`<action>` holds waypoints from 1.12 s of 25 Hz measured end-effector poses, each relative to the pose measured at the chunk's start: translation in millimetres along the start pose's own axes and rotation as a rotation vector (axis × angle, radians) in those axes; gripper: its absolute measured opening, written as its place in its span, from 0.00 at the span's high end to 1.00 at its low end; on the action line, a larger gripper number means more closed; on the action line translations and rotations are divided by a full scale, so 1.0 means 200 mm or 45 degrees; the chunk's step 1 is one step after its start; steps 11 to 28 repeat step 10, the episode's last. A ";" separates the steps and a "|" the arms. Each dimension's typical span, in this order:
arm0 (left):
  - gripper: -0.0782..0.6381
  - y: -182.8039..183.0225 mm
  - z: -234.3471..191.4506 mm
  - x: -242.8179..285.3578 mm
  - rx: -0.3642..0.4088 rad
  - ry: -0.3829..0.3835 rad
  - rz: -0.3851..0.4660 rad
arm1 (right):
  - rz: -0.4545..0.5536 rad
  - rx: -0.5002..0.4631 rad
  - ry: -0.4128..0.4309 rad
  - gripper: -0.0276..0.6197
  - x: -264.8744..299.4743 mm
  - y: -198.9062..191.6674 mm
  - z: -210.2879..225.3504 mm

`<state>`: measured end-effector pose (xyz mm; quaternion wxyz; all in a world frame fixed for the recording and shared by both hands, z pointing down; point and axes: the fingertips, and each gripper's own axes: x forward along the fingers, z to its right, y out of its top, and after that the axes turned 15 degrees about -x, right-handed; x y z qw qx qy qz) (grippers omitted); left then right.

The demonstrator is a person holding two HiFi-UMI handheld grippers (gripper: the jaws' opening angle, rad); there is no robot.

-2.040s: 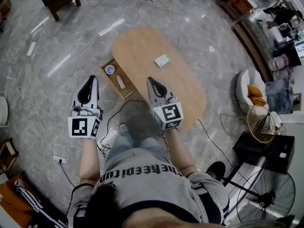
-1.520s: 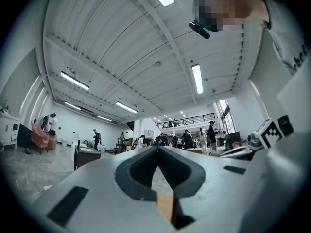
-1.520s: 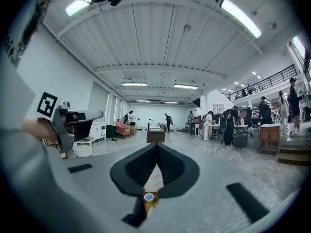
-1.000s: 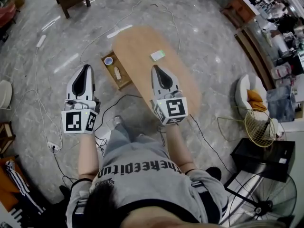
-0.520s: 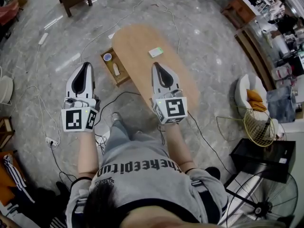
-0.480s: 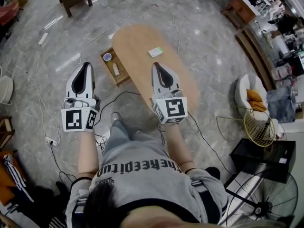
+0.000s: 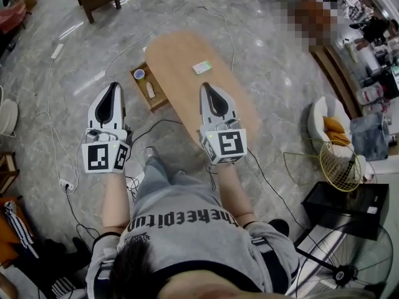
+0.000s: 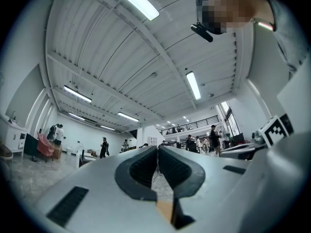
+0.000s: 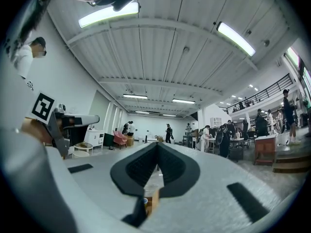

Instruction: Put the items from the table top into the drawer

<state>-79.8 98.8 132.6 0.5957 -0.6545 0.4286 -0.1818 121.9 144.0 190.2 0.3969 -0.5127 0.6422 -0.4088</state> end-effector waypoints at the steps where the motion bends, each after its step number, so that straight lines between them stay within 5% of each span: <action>1: 0.87 0.00 0.01 0.00 -0.003 -0.001 0.002 | 0.001 0.000 0.000 0.97 -0.01 0.00 0.01; 28: 0.87 0.00 0.09 0.04 -0.002 -0.023 0.010 | 0.016 0.009 -0.006 0.96 -0.04 0.01 0.06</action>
